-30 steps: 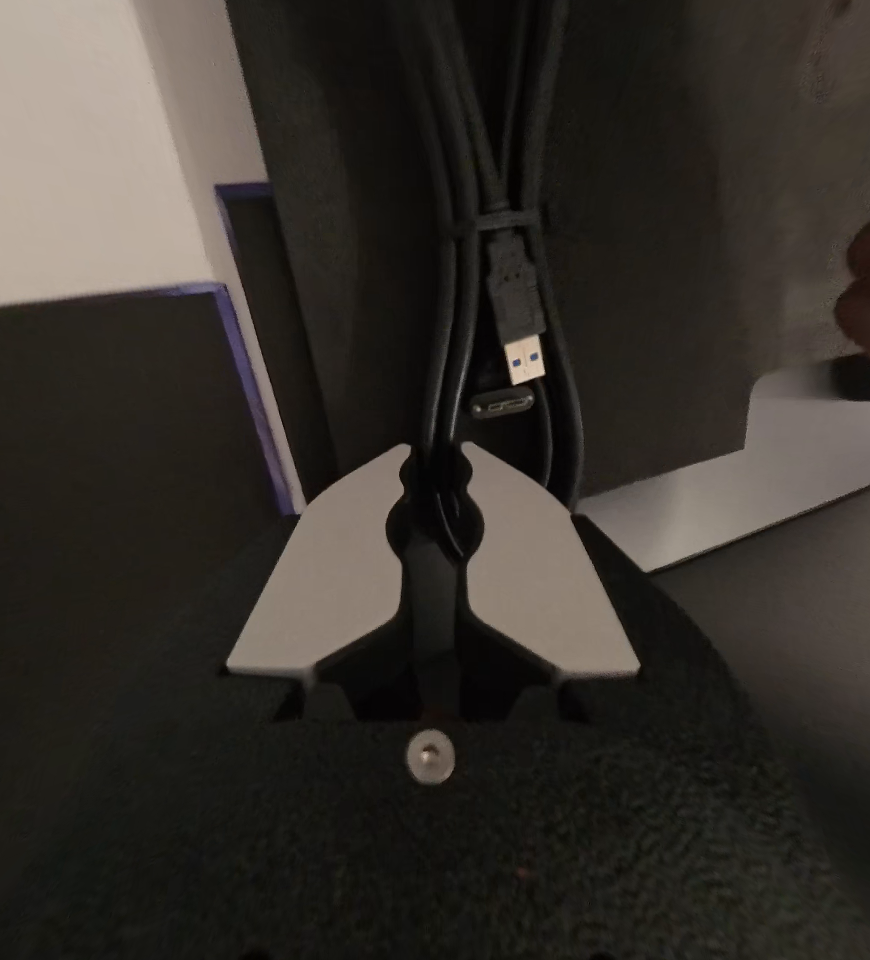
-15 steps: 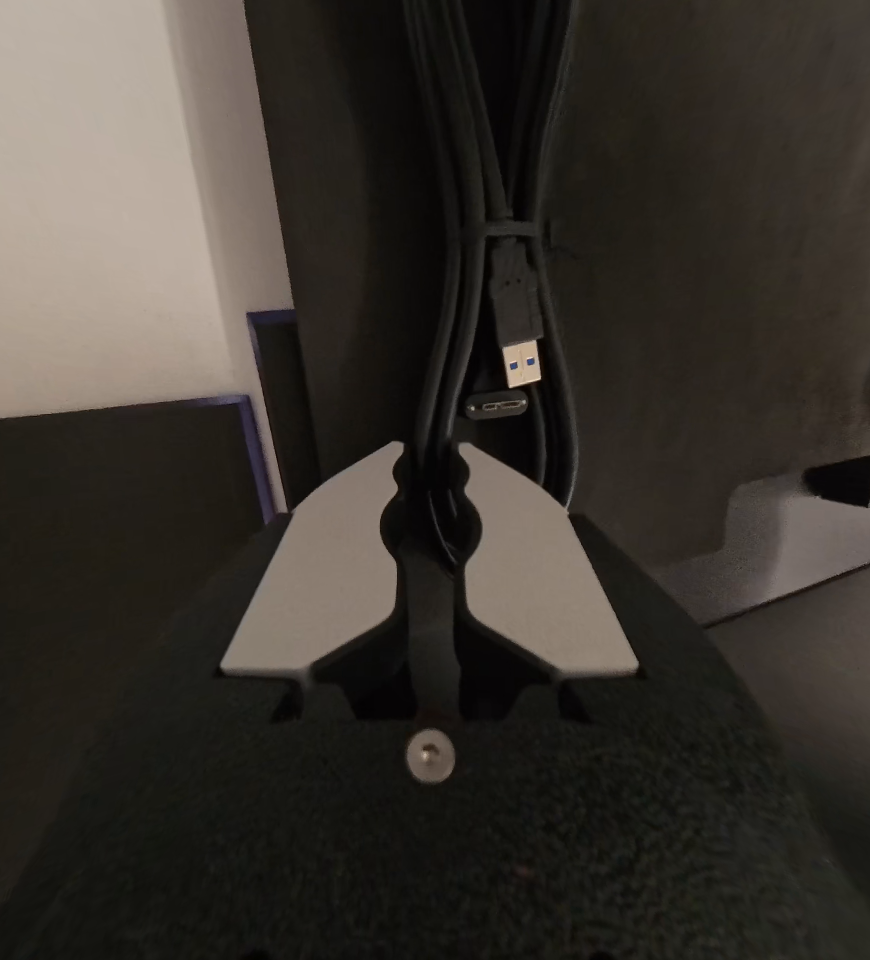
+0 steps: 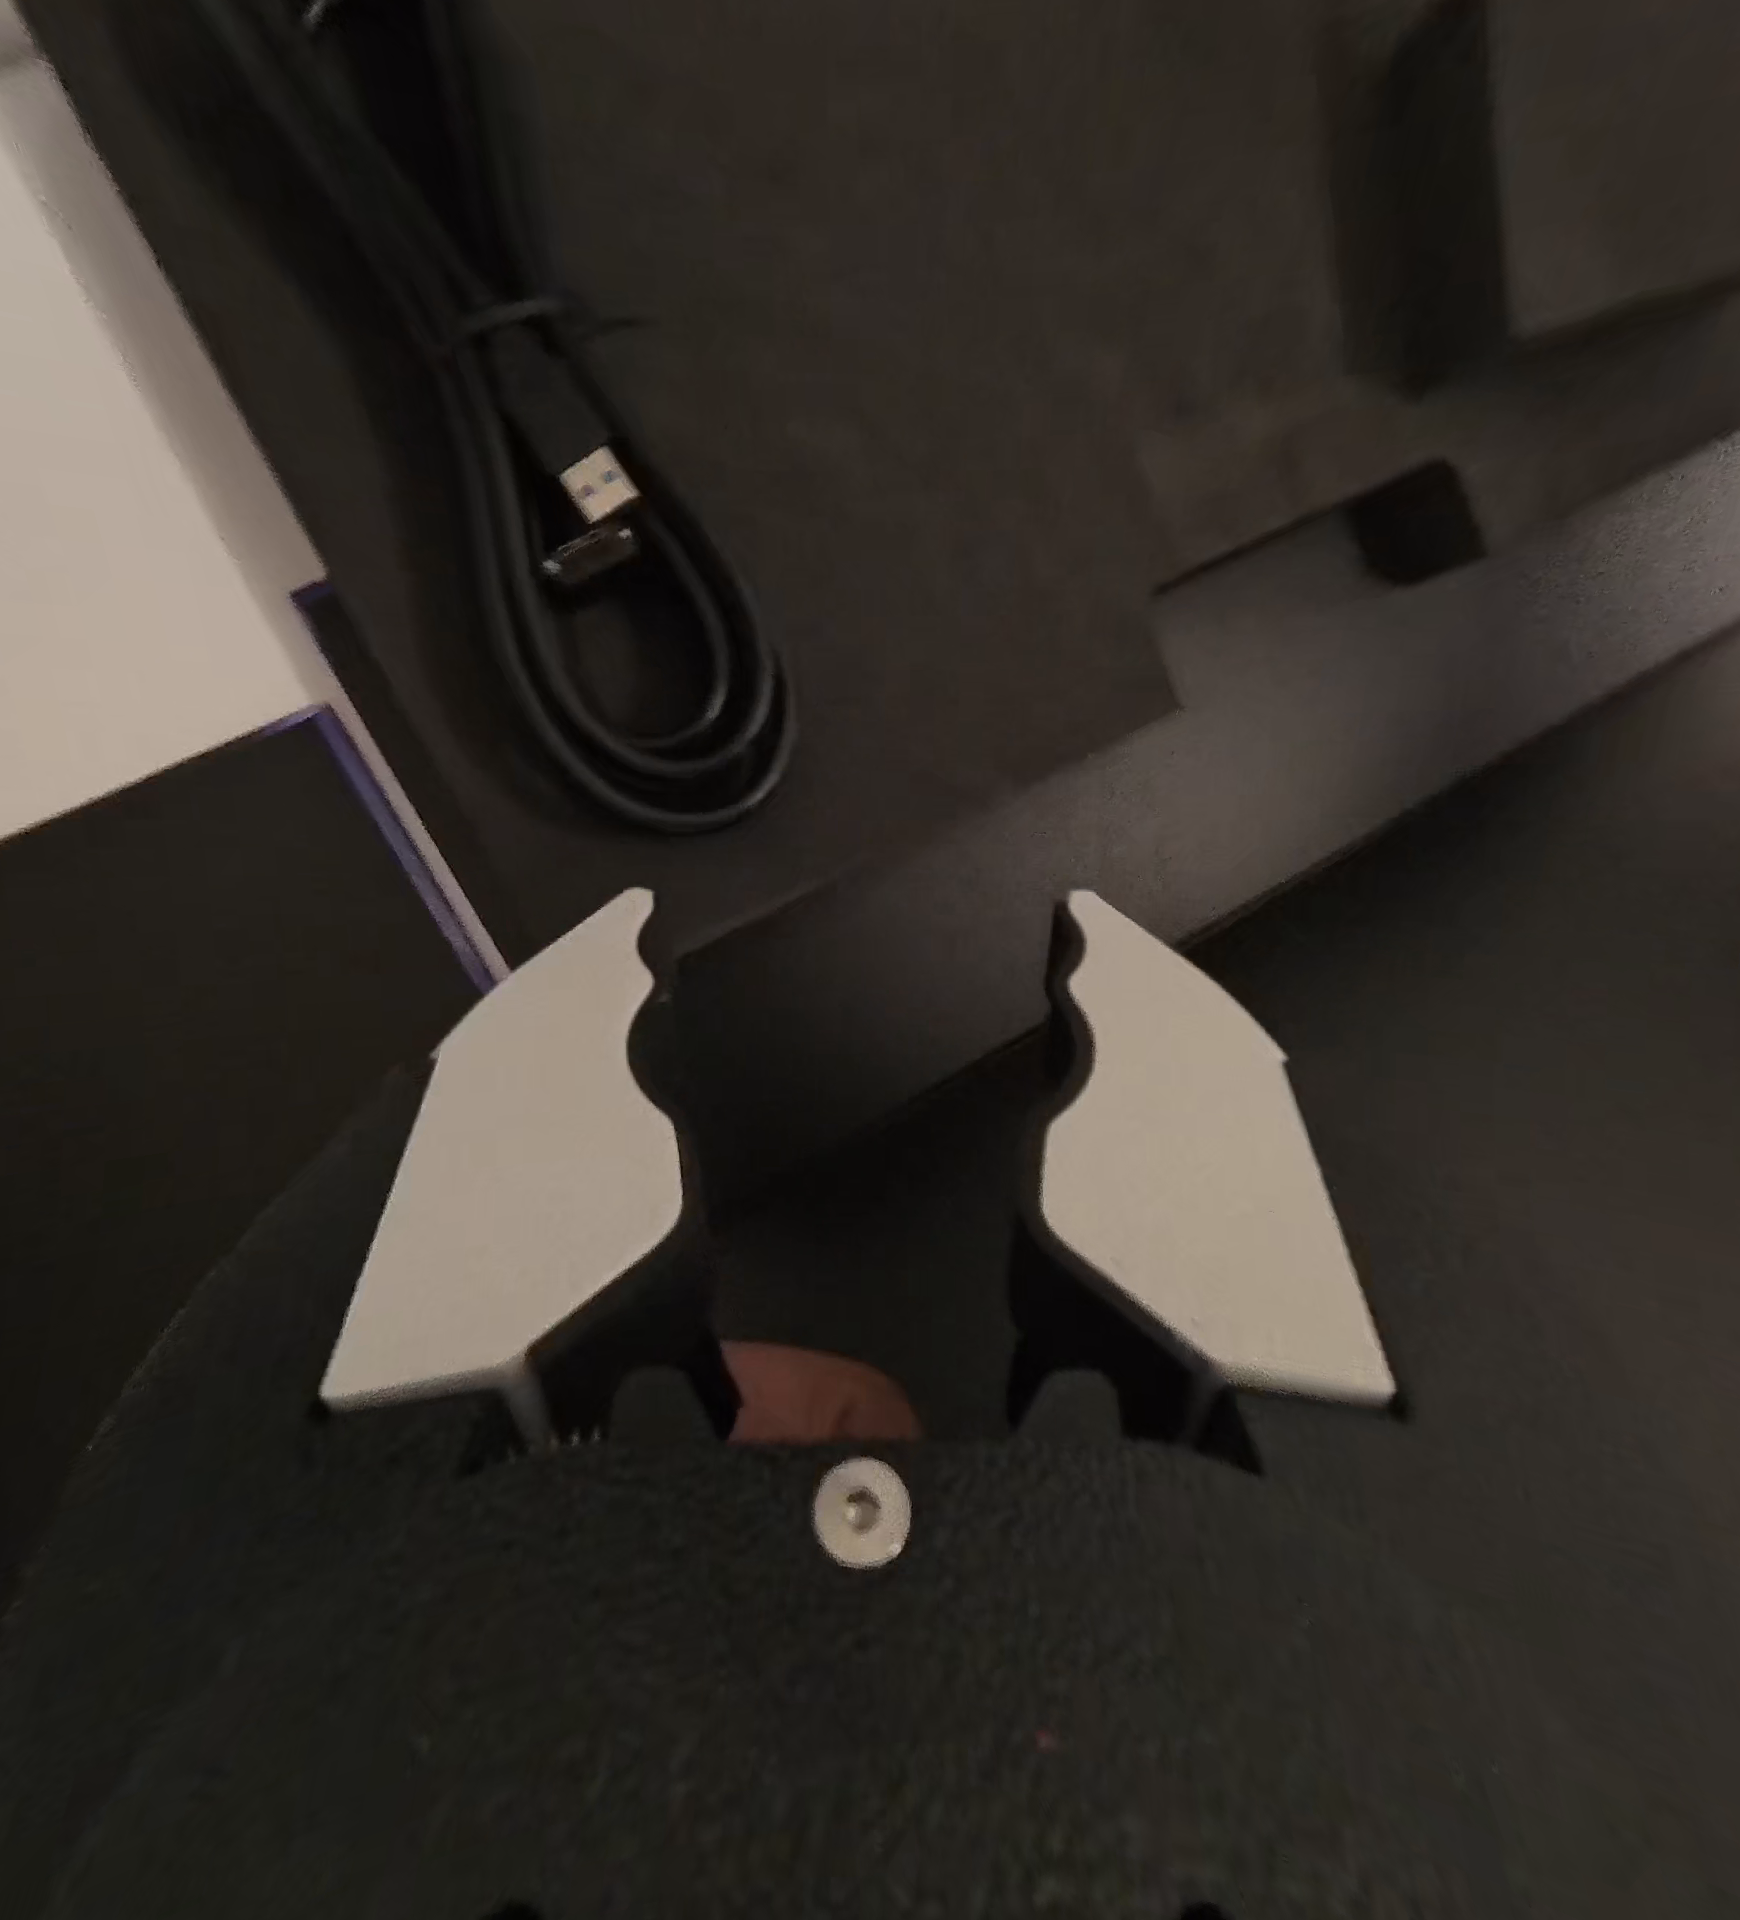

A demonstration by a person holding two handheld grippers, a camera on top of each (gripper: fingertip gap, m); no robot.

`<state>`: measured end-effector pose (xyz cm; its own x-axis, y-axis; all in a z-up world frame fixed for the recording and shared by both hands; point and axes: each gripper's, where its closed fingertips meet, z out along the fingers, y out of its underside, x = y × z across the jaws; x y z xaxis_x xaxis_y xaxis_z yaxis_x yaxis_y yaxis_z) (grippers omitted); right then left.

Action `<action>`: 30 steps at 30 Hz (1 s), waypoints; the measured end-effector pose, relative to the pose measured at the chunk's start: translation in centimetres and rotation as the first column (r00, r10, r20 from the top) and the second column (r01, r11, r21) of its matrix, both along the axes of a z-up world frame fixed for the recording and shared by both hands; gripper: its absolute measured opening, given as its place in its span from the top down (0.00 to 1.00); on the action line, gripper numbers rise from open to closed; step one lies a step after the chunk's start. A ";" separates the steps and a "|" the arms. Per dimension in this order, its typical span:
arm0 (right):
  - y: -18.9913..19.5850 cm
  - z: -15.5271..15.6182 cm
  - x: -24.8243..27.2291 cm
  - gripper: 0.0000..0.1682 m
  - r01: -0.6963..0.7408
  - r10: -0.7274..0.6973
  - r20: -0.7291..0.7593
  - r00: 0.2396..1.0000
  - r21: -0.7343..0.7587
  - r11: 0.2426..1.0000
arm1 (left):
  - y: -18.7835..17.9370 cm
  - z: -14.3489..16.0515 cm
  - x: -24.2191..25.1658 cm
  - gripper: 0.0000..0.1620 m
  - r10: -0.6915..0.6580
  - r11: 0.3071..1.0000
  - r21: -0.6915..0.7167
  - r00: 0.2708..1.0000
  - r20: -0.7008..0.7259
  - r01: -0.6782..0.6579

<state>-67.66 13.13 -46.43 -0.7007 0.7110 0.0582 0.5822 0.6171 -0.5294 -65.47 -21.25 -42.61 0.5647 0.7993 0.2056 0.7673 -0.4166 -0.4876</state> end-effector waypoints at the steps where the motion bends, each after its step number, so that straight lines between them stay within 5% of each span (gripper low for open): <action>1: -0.3 0.0 -0.3 0.32 -0.053 0.053 -0.004 0.999 0.000 0.999 | 0.6 0.5 0.5 0.57 -0.040 0.999 -0.011 0.999 -0.022 0.040; 6: -1.6 -0.5 -2.2 0.26 -0.261 0.260 0.039 0.965 0.037 0.965 | 3.1 2.4 2.6 0.56 -0.137 0.989 -0.063 0.987 -0.082 0.132; 12: -2.2 -2.4 -2.6 0.31 -0.383 0.373 0.143 0.916 0.043 0.923 | 5.8 3.5 4.2 0.56 -0.147 0.988 -0.068 0.985 -0.092 0.142; 21: -2.4 -2.3 -3.0 0.38 -0.410 0.402 0.083 0.912 0.116 0.905 | 6.1 3.2 4.4 0.62 -0.043 0.990 -0.136 0.996 -0.082 0.031; 26: -1.3 1.9 -2.7 0.39 -0.233 0.234 0.007 0.972 0.134 0.963 | 4.9 3.7 4.0 0.69 0.043 0.969 -0.237 0.992 -0.121 -0.071; 30: 3.3 5.8 -0.5 0.39 0.005 -0.001 -0.024 1.000 0.149 0.989 | 4.8 5.1 4.2 0.74 0.122 0.960 -0.236 0.982 -0.143 -0.154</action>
<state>-68.19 16.41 -40.65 -0.6958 0.6952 0.1804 0.5725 0.6885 -0.4451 -61.30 -16.44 -37.54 0.4541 0.8880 -0.0718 0.7646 -0.4298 -0.4803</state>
